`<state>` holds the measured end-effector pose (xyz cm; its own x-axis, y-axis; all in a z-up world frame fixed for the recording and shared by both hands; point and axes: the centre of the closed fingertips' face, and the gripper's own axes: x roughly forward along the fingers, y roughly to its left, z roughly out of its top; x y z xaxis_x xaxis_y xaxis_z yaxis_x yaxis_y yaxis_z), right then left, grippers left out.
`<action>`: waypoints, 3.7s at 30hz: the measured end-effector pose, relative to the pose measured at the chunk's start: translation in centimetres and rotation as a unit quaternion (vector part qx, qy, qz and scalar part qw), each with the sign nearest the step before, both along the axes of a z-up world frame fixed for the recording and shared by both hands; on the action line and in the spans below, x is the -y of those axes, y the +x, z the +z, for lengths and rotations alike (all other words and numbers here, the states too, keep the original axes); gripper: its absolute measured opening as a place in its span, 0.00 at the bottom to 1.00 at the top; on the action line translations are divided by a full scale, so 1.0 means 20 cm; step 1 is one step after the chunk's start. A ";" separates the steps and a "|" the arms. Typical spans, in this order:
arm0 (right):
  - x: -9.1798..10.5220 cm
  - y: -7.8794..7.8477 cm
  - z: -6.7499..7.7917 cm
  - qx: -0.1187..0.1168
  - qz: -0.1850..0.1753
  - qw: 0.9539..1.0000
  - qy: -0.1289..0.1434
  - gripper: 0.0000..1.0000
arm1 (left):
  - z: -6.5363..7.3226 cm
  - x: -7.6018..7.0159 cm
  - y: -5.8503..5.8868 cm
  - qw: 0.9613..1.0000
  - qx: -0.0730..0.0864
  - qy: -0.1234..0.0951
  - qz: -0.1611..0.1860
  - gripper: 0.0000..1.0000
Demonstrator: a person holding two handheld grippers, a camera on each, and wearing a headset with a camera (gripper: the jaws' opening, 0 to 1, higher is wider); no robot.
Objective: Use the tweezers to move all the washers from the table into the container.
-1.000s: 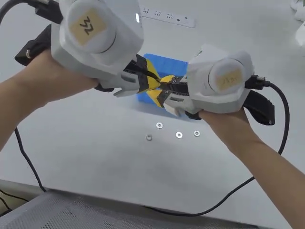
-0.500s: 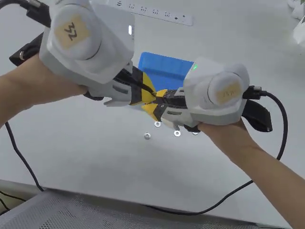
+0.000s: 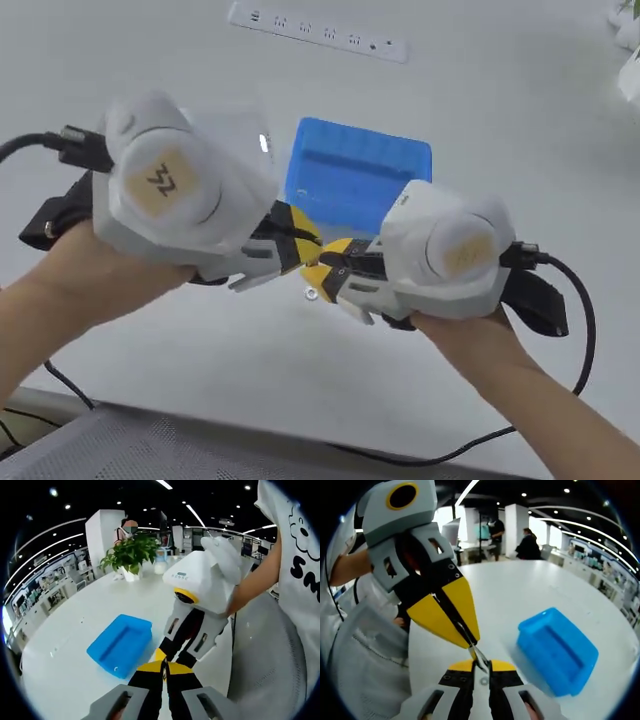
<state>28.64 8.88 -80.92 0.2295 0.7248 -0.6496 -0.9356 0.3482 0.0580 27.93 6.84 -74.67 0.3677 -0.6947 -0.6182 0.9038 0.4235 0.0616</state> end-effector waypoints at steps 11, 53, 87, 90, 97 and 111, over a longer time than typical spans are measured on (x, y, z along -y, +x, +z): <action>0.03 -0.01 -0.06 -0.014 -0.005 1.000 -0.007 0.07 | -0.06 0.01 -0.01 1.000 -0.009 -0.004 0.010 0.00; 0.07 0.04 0.02 0.003 -0.005 0.999 -0.032 0.05 | 0.06 0.07 0.02 1.000 -0.001 0.015 -0.019 0.00; 0.03 0.30 0.30 0.058 -0.013 0.998 -0.021 0.05 | 0.31 0.07 0.24 0.996 0.075 0.029 -0.041 0.00; 0.03 0.32 0.31 0.059 -0.015 0.998 -0.018 0.05 | 0.32 0.06 0.27 0.996 0.079 0.029 -0.040 0.00; 0.00 0.41 0.33 0.072 -0.021 0.997 -0.017 0.05 | 0.33 0.05 0.34 0.995 0.092 0.027 -0.038 0.00; -0.03 0.57 0.22 0.085 -0.037 0.995 -0.032 0.05 | 0.20 0.02 0.51 0.995 0.096 0.024 -0.018 0.00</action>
<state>40.09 9.55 -76.53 0.3907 0.6610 -0.6406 -0.9020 0.4138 -0.1232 38.22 6.48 -70.58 0.4567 -0.6817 -0.5716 0.8884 0.3827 0.2534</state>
